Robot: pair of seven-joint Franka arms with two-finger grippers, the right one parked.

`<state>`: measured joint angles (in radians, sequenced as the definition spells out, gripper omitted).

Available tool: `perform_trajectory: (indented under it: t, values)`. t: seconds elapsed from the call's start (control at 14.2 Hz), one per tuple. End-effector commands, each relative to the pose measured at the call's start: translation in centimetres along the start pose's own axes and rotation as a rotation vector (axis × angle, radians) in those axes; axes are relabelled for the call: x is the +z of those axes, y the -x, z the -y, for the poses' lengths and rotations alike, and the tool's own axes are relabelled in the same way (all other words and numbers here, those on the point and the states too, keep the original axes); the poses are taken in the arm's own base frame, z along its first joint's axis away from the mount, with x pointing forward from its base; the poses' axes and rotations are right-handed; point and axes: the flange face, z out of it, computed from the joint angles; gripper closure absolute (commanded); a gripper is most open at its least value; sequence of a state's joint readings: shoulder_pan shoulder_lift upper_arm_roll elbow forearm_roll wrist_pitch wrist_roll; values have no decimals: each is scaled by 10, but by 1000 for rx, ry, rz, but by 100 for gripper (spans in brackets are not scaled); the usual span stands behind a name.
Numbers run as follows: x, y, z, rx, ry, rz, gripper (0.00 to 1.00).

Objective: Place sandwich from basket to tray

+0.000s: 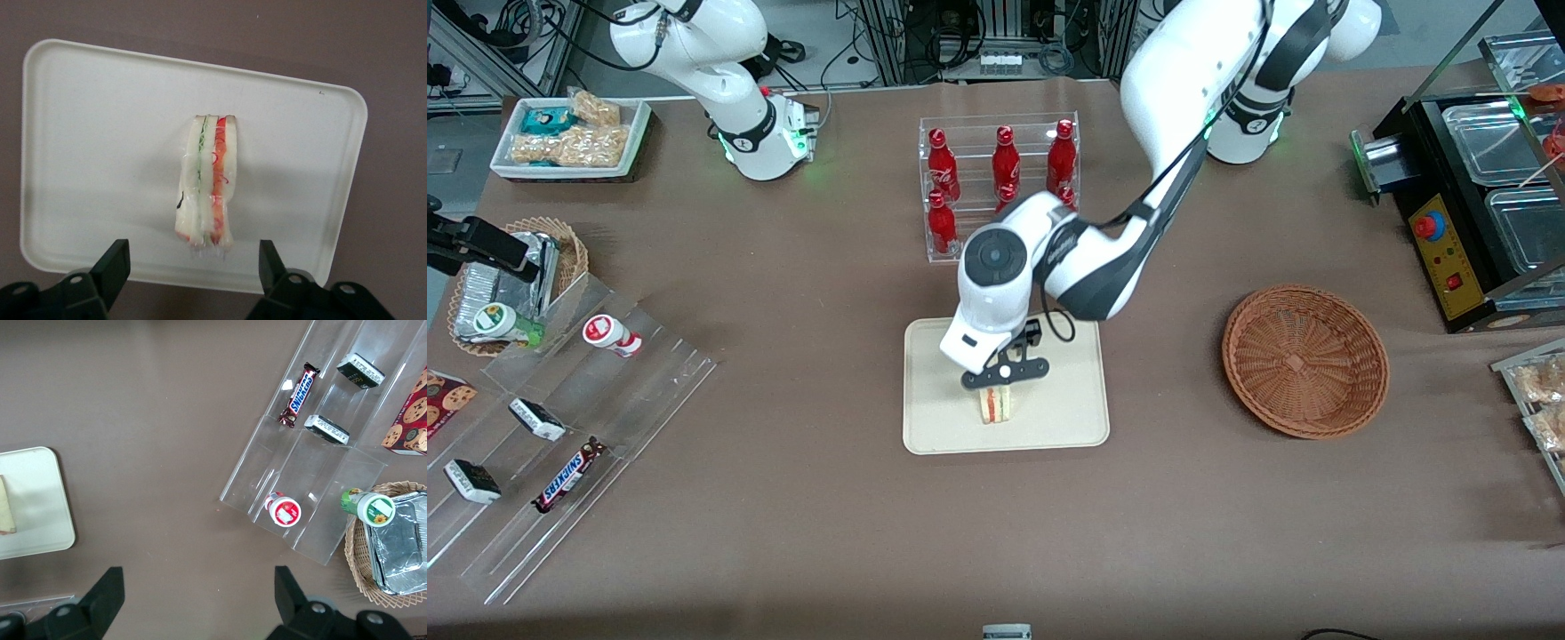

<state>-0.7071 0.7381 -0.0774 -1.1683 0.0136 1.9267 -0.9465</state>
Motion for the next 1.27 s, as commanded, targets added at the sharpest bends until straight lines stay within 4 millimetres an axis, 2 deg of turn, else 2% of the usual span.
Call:
perform_trajectory:
  t: [0.0, 0.07, 0.21, 0.35, 0.49, 0.63, 0.77, 0.92, 1.06, 1.2]
  values:
    - [-58, 11, 20, 33, -50, -4, 0]
    - [-72, 13, 31, 31, -76, 9, 0]
    - [-89, -8, 78, -44, -104, -6, 0]
    - [-90, -17, 113, -44, -93, -34, 0]
    - [-98, -26, 162, -16, -93, -44, 0]
    - [-105, -40, 199, 1, -99, -45, 0]
    - [-118, -55, 228, 46, -105, -34, 0]
    - [-137, -64, 262, 110, -118, -5, 0]
    - [-160, -64, 288, 157, -119, 22, 0]
    - [-193, -58, 315, 198, -101, 38, 0]
